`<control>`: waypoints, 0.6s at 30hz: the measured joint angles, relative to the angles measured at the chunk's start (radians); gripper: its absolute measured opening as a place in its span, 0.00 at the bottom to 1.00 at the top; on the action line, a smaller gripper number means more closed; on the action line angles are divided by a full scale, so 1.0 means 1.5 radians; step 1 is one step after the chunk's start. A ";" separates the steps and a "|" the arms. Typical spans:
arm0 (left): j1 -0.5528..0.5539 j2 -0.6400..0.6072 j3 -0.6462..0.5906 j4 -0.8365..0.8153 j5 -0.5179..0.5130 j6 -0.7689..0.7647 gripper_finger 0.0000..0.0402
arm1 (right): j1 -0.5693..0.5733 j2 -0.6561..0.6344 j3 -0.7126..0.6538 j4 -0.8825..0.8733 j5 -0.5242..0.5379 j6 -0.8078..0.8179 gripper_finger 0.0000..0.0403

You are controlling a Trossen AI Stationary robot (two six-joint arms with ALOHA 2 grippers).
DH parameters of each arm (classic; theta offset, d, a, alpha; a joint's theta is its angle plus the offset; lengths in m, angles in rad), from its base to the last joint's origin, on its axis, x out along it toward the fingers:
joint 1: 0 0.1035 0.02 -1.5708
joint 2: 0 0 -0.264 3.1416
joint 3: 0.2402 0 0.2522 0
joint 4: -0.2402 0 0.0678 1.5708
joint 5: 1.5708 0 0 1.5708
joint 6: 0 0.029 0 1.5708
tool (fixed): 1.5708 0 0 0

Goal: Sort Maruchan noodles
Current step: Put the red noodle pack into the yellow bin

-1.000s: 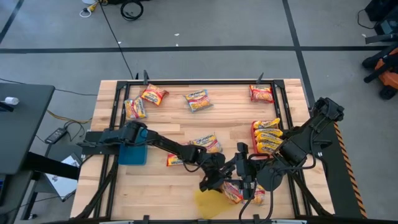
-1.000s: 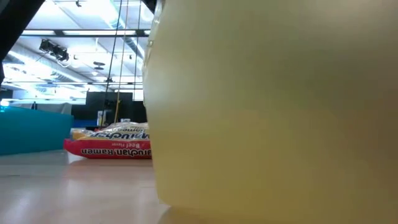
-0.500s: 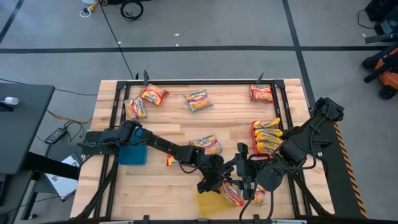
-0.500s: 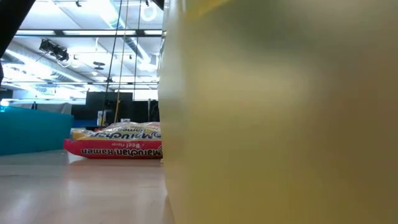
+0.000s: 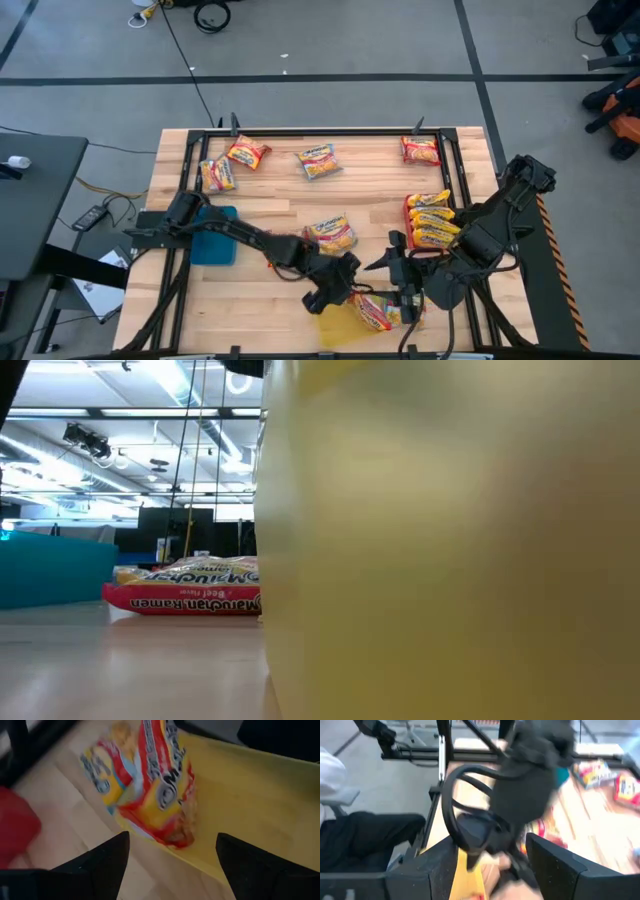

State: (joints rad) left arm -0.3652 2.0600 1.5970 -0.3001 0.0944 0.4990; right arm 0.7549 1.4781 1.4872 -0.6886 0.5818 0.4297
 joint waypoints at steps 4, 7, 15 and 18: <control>-0.039 0.004 -0.001 -0.009 -0.030 -0.073 0.69 | 0.005 0.001 0.001 -0.135 -0.033 0.129 0.58; -0.059 0.005 -0.002 -0.014 -0.031 -0.119 0.64 | 0.006 0.021 -0.002 -0.247 -0.085 0.251 0.57; -0.068 0.028 -0.001 0.052 -0.031 -0.188 0.48 | 0.031 0.093 -0.083 -0.281 -0.205 0.323 0.57; -0.059 0.059 -0.002 0.074 -0.029 -0.203 0.42 | 0.039 0.123 -0.119 -0.275 -0.242 0.318 0.57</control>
State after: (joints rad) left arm -0.4532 2.1491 1.5940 -0.1897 0.0513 0.1938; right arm 0.8129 1.6630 1.3082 -1.1007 0.2195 0.9064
